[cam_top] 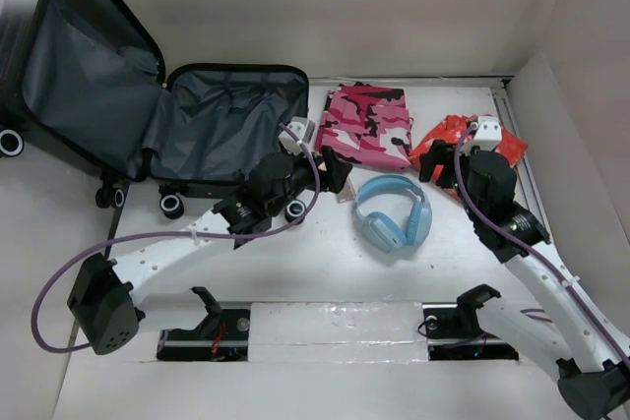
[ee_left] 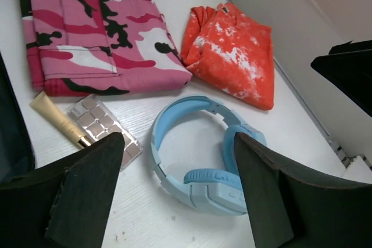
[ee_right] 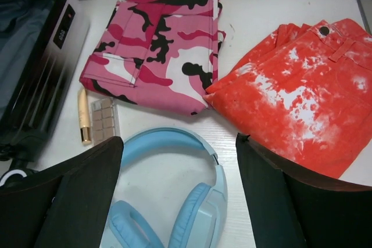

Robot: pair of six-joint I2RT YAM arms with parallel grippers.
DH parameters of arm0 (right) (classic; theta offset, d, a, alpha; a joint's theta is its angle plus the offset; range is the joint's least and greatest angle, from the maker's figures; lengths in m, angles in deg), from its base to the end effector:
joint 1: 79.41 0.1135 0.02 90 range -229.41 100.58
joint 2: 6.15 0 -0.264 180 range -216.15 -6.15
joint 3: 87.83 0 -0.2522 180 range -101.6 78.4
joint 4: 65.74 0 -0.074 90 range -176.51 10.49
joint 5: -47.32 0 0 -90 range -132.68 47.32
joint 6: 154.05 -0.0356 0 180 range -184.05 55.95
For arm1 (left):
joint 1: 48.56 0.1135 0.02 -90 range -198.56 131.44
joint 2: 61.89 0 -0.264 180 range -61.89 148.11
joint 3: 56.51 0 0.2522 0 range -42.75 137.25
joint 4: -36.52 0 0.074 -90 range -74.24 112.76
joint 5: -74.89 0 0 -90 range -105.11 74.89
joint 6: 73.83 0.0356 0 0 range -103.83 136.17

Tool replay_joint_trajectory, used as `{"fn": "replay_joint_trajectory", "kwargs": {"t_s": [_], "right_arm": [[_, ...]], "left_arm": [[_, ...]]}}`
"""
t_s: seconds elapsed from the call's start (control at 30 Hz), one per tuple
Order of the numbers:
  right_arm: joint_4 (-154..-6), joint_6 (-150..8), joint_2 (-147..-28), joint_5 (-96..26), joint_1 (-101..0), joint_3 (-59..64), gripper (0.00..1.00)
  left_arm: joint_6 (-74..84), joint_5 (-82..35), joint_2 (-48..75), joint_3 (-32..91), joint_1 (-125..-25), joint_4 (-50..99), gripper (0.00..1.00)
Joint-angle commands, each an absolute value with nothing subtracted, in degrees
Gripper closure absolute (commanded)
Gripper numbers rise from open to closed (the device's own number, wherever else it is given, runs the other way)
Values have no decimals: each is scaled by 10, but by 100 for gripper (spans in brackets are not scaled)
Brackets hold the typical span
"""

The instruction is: Pack the luggage

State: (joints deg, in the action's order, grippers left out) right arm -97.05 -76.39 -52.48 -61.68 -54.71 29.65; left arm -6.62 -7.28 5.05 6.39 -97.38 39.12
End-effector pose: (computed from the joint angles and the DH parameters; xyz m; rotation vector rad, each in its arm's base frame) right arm 0.1719 0.0663 0.3467 0.0357 1.8223 0.1528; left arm 0.1863 -0.2056 0.3359 0.2659 1.6426 -0.8550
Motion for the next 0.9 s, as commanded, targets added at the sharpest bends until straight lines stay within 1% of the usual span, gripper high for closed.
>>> {"fn": "replay_joint_trajectory", "kwargs": {"t_s": [0.0,0.07,0.1,0.13,0.17,0.2,0.23,0.27,0.3,0.33,0.37,0.4,0.47,0.5,0.53,0.57,0.6,0.63,0.7,0.77,0.87], "right_arm": [[-948,-772,-512,-611,-551,288,16],[-948,-772,-512,-606,-551,288,16],[-948,-772,-512,-606,-551,288,20],[-948,-772,-512,-606,-551,288,22],[-948,-772,-505,-606,-551,294,25],[-948,-772,-505,-606,-551,294,39],[-948,-772,-505,-606,-551,294,46],[-943,-772,-500,-606,-551,294,52],[-943,-772,-500,-606,-551,300,62],[-937,-772,-500,-606,-551,300,87],[-937,-772,-500,-606,-551,300,94],[-937,-772,-500,-606,-551,300,98],[-937,-778,-507,-606,-551,300,96],[-937,-778,-507,-611,-551,308,91],[-931,-783,-507,-611,-551,316,83],[-931,-783,-512,-605,-551,316,65],[-925,-783,-512,-605,-551,316,59],[-925,-783,-512,-598,-551,321,55],[-925,-783,-512,-585,-551,321,52],[-917,-778,-512,-572,-551,326,52],[-905,-778,-518,-549,-551,332,52]], "left_arm": [[-68,-112,57,77,-968,439,27],[-68,-119,72,87,-968,423,26],[-68,-127,81,97,-968,414,26],[-62,-127,99,102,-968,396,31],[-62,-127,110,108,-968,385,35],[-62,-116,119,113,-978,374,39],[-56,-111,141,123,-983,366,46],[-56,-105,153,130,-991,342,62],[-56,-100,163,136,-991,331,67],[-56,-91,174,148,-999,319,70],[-56,-77,194,154,-1012,299,74],[-56,-37,202,162,-1022,287,76],[-51,1,228,186,-1048,263,75],[-45,24,240,196,-1048,252,73],[-45,25,249,204,-1053,244,70],[-45,25,261,220,-1053,236,70],[-45,25,282,226,-1053,225,68],[-50,31,292,232,-1053,220,68],[-50,25,323,248,-1053,213,68],[-50,31,348,259,-1053,213,68],[-58,37,399,297,-1048,193,65]]}}
